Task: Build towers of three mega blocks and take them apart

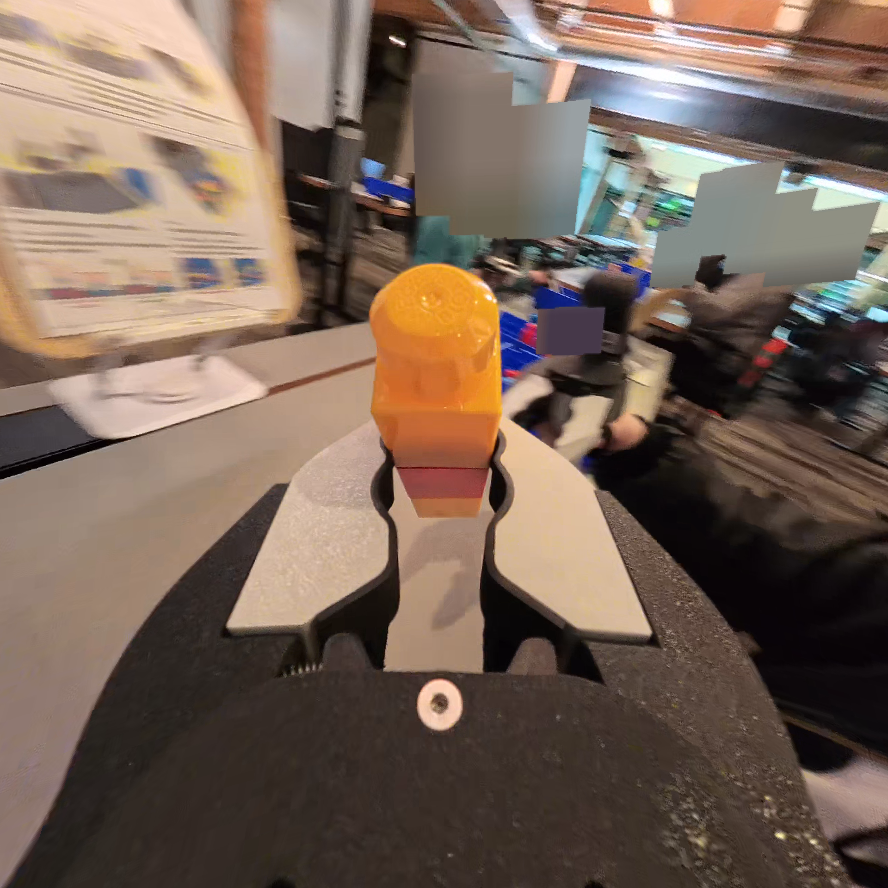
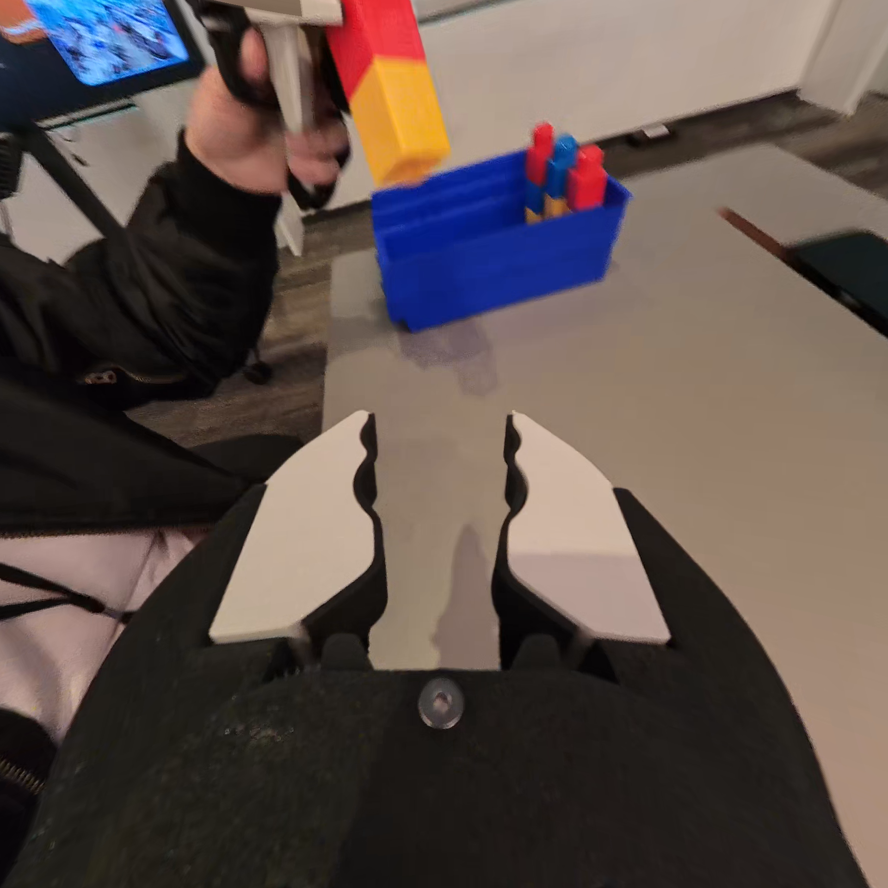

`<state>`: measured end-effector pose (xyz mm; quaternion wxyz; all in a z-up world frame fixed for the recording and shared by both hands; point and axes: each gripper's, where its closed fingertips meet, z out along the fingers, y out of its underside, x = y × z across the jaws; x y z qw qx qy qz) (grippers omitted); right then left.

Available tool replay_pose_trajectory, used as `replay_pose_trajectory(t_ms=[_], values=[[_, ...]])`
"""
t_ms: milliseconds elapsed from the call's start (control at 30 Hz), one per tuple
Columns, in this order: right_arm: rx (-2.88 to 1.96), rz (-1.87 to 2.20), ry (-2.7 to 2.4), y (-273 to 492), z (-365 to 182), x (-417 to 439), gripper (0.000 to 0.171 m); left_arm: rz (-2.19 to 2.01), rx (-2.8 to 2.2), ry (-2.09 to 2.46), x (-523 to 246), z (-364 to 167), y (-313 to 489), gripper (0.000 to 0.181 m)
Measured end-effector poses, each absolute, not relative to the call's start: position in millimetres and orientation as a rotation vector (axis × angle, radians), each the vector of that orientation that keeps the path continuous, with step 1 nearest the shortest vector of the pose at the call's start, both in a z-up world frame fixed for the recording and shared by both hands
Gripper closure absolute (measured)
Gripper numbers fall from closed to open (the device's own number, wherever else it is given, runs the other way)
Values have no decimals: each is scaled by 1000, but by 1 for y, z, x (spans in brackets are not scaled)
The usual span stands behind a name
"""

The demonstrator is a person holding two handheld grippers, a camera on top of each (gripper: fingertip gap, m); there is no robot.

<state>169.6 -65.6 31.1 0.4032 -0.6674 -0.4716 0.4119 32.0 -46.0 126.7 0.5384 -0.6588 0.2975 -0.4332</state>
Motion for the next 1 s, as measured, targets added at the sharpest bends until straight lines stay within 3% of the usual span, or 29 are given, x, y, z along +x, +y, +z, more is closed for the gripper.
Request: replay_pose_trajectory(t_ms=[100, 233, 300, 333, 400, 467, 567, 800, 867, 1000], values=[[-1579, 1094, -1268, -76, 47, 129, 107, -1112, -1543, 861, 86, 123, -74, 145], [-1527, 1123, -1320, -92, 57, 113, 106, -1152, -1548, 982, 121, 113, -93, 145], [-1520, 1159, -1335, -99, 58, 114, 115, -1163, -1544, 1008, 129, 110, -98, 145], [-1505, 1204, -1367, -106, 58, 116, 133, -1155, -1535, 1015, 131, 110, -97, 145], [-1529, 1230, -1341, -107, 56, 120, 133, -1183, -1522, 996, 136, 109, -96, 144], [-1530, 1262, -1304, -106, 57, 123, 134, -1221, -1504, 946, 144, 108, -93, 127], [-1533, 1286, -1271, -104, 55, 128, 135, -1210, -1498, 931, 155, 99, -86, 137], [-1517, 1334, -1148, -94, 60, 142, 135, -1308, -1525, 913, 165, 92, -82, 132], [-1510, 1348, -1136, -93, 61, 146, 135, -1321, -1507, 909, 166, 93, -83, 144], [-1500, 1390, -1146, -96, 62, 147, 134, -1383, -1489, 907, 168, 96, -85, 145]])
